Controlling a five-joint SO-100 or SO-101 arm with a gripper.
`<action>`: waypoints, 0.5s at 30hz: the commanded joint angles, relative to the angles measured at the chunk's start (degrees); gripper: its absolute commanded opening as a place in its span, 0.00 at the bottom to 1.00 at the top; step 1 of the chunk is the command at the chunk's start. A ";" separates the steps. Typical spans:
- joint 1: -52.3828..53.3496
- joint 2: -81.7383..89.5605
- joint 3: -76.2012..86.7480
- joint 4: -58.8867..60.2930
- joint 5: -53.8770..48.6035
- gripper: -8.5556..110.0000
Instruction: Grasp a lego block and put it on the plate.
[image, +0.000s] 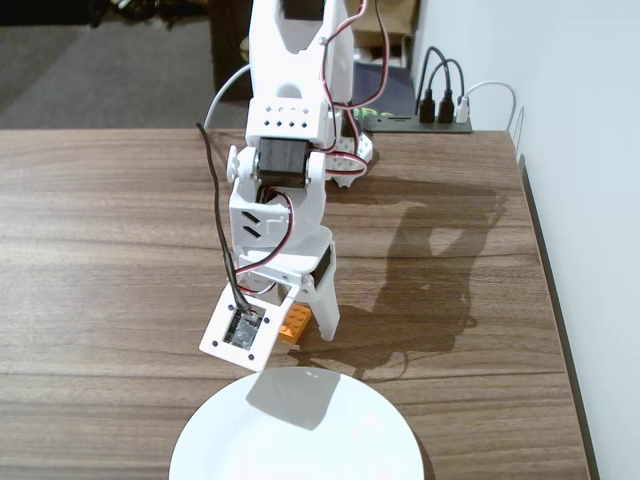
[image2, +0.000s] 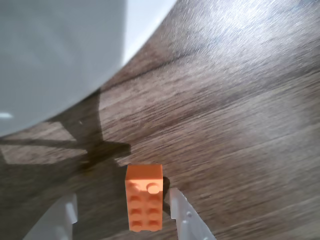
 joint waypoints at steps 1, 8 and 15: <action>-0.53 0.26 0.09 -0.79 -0.53 0.26; -0.62 0.26 2.37 -2.29 -0.79 0.25; -0.62 0.53 2.90 -2.55 -0.62 0.14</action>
